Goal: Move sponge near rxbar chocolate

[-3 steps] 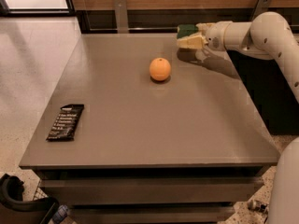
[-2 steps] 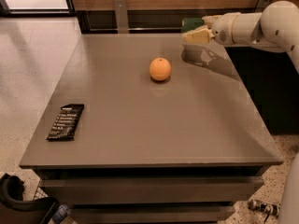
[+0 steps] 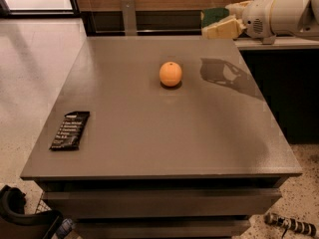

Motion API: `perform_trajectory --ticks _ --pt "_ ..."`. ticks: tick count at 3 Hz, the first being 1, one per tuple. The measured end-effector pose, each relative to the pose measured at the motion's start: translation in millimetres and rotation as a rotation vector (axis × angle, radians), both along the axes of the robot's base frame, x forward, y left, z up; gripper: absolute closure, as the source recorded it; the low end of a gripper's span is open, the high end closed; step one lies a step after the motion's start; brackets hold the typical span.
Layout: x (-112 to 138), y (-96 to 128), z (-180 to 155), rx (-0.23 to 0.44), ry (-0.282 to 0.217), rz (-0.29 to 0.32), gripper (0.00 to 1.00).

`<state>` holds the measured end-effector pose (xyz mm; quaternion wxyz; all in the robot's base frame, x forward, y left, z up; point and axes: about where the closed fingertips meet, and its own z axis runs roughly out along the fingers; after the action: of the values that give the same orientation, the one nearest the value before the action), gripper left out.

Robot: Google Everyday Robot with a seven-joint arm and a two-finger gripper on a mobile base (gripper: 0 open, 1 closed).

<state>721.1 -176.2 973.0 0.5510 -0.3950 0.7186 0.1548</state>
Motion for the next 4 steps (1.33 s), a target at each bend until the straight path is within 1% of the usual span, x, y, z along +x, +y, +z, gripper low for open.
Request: perform_trajectory --ticks 1,2,3,4 --pt "-49 13 19 0.002 0.02 0.036 1.0" --pt "-120 43 26 0.024 0.038 0.09 1.0" --pt "-169 72 11 0.052 0.043 0.134 1.0" --pt "-202 104 -21 0.081 0.068 0.231 1.0"
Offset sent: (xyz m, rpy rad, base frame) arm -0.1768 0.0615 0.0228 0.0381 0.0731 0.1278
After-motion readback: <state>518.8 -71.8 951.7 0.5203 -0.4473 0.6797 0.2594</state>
